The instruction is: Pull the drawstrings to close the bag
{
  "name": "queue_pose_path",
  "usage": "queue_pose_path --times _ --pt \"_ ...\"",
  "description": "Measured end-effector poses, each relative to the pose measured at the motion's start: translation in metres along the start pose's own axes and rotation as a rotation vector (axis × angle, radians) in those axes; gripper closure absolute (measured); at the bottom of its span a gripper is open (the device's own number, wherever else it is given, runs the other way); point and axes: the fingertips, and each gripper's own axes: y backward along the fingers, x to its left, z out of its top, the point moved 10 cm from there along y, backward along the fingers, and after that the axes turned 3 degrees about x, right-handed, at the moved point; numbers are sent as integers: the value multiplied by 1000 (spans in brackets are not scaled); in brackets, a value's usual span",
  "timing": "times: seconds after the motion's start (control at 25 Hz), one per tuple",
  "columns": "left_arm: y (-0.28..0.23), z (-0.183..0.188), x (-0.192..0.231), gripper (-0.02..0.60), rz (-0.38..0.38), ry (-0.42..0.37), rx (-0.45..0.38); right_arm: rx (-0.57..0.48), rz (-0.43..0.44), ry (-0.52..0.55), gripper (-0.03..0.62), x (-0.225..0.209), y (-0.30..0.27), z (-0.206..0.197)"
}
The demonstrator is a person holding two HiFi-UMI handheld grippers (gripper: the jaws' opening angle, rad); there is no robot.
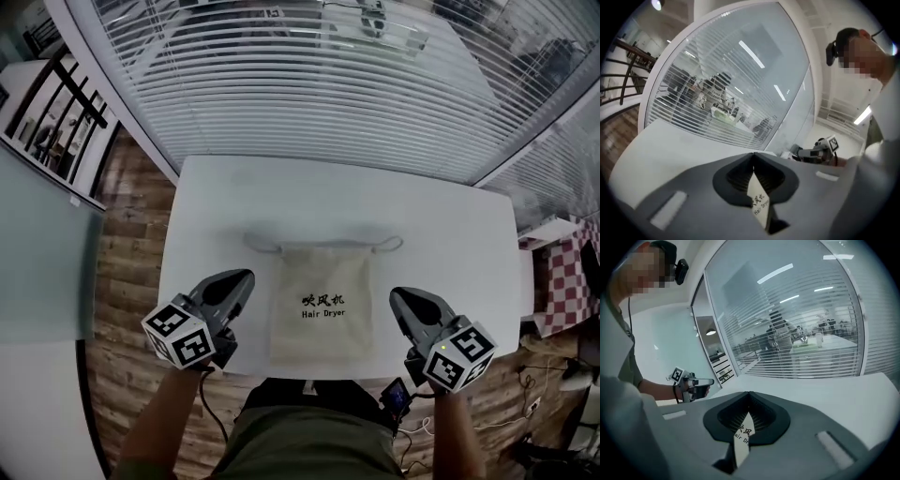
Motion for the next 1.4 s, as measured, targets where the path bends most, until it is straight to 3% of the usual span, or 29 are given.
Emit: queue_pose_path --times 0.16,0.32,0.72,1.08,1.24,1.4 --pt "-19 -8 16 580 23 -86 88 34 15 35 585 -24 -19 -3" --pt "-40 -13 29 578 59 -225 192 60 34 120 584 -59 -36 -8" --pt "-93 -30 71 540 117 -577 488 299 77 539 580 -150 -104 -24" --pt "-120 -49 91 489 48 -831 734 578 178 861 503 -195 -154 -60" --pt "-126 -50 102 479 9 -899 807 643 253 938 503 -199 -168 -65" --pt "-136 -58 107 479 -41 -892 860 686 307 960 503 -203 -170 -68"
